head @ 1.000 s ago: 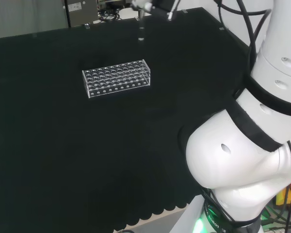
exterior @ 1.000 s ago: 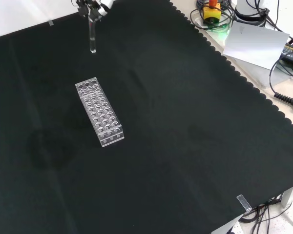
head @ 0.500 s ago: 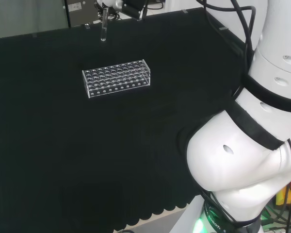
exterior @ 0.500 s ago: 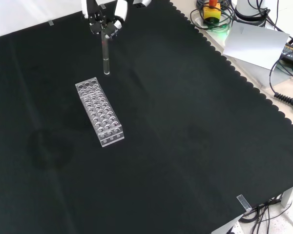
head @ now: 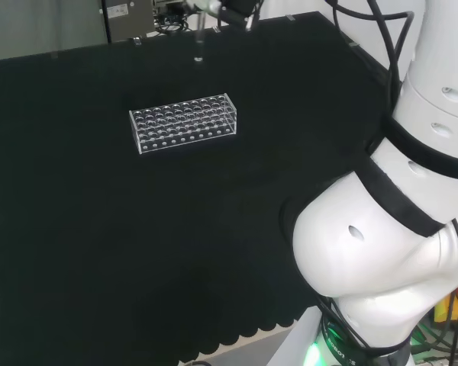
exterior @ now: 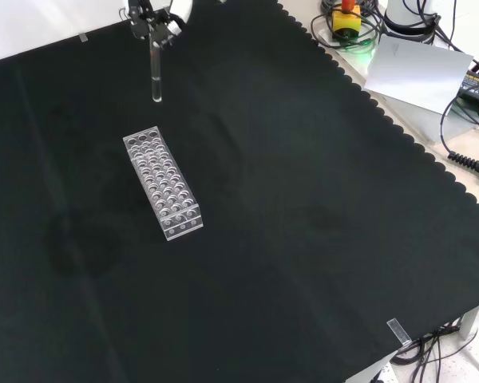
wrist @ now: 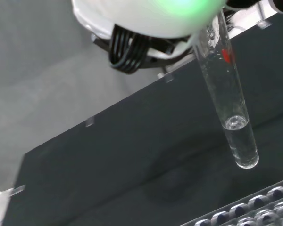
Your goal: Shake the test tube.
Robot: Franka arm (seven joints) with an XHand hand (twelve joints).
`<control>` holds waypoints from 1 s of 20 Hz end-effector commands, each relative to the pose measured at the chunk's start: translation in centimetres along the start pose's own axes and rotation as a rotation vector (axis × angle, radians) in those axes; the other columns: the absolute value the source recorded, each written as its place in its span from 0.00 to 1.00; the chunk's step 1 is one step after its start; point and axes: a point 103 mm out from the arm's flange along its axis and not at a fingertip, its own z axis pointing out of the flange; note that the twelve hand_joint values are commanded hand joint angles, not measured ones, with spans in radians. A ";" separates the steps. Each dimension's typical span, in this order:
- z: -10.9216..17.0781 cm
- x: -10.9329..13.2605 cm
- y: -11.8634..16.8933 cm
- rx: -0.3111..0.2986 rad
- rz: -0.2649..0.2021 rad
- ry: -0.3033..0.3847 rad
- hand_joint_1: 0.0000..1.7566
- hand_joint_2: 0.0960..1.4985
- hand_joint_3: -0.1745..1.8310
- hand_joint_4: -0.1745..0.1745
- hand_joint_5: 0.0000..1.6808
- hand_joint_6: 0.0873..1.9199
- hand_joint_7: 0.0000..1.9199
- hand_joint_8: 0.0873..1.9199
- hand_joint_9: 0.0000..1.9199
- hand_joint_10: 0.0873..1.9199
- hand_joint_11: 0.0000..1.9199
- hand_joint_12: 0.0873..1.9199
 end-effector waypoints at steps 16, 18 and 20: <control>-2.6 -5.6 1.8 -0.066 0.097 -0.118 0.70 0.36 0.42 0.00 0.86 0.15 0.96 0.13 0.92 0.10 0.71 0.41; -1.7 -4.4 1.6 -0.051 0.082 -0.101 0.70 0.36 0.42 0.00 0.86 0.15 0.96 0.13 0.92 0.10 0.71 0.41; -0.7 -3.1 1.5 -0.033 0.064 -0.082 0.70 0.36 0.42 0.00 0.86 0.15 0.96 0.13 0.92 0.10 0.71 0.41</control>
